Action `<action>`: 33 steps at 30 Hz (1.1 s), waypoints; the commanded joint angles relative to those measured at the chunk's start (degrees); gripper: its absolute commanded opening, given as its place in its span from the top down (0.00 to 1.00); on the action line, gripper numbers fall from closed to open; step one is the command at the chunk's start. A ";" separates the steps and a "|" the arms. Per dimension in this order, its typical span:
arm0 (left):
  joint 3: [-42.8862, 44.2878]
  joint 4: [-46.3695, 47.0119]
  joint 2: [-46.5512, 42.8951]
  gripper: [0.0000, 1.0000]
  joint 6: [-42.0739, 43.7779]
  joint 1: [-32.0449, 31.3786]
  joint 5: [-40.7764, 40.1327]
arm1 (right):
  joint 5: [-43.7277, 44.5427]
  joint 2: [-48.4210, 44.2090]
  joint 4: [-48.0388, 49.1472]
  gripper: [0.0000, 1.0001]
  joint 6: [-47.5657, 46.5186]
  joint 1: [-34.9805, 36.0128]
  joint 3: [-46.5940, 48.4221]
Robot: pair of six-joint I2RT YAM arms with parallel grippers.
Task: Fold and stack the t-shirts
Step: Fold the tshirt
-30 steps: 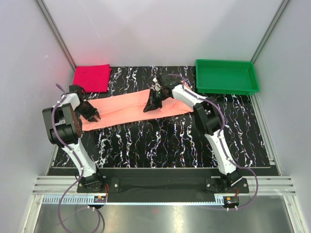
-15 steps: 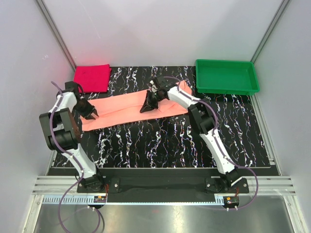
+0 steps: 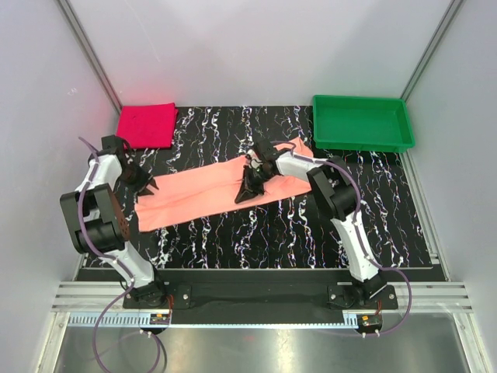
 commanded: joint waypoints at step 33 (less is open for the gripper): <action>-2.08 2.26 7.59 0.75 2.43 -5.37 -0.54 | 6.25 -8.36 0.92 1.00 -5.94 -0.18 -14.75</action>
